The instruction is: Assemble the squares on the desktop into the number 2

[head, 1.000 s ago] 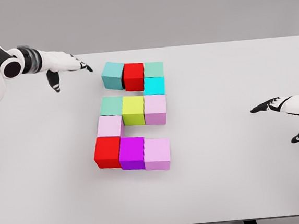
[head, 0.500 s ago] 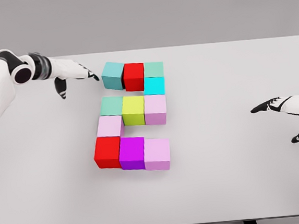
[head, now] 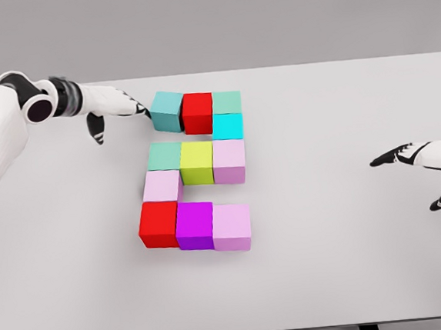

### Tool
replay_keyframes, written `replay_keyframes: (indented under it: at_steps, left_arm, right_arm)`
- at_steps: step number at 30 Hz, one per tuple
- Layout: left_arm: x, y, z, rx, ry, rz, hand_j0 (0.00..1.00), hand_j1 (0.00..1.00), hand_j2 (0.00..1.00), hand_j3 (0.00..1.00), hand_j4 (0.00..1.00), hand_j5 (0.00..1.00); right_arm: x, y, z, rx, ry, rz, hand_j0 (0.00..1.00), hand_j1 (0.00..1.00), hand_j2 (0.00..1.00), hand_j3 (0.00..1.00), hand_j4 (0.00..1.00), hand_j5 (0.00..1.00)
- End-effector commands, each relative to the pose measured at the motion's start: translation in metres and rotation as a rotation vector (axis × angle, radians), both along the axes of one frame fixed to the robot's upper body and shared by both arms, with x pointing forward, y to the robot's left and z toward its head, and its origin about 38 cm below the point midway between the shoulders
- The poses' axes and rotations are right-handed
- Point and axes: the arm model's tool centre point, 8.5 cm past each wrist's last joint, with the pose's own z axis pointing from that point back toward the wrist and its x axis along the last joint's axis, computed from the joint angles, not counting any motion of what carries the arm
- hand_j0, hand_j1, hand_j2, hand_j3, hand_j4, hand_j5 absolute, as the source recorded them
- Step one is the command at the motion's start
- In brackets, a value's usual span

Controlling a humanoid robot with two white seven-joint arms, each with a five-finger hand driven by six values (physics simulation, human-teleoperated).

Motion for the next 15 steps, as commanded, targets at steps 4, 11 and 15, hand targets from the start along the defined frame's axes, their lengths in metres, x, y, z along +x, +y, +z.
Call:
replay_keyframes:
  at_steps: [4,11,15]
  left_arm:
    - [-0.0007,-0.0032,0.0004,-0.009,-0.003,-0.007,1.0,1.0,1.0,1.0,1.0,1.0]
    - [-0.0011,-0.0014,-0.0003,-0.007,-0.002,-0.004,1.0,1.0,1.0,1.0,1.0,1.0]
    - [-0.0026,0.0009,-0.0041,-0.007,0.005,0.0,1.0,1.0,1.0,1.0,1.0,1.0]
  right_arm:
    - [0.0001,0.0009,0.0008,0.007,0.0,-0.001,1.0,1.0,1.0,1.0,1.0,1.0]
    - [0.0001,0.0,0.001,0.005,0.0,-0.003,1.0,1.0,1.0,1.0,1.0,1.0]
    - [-0.0001,0.0004,0.0002,0.007,0.002,-0.002,1.0,1.0,1.0,1.0,1.0,1.0]
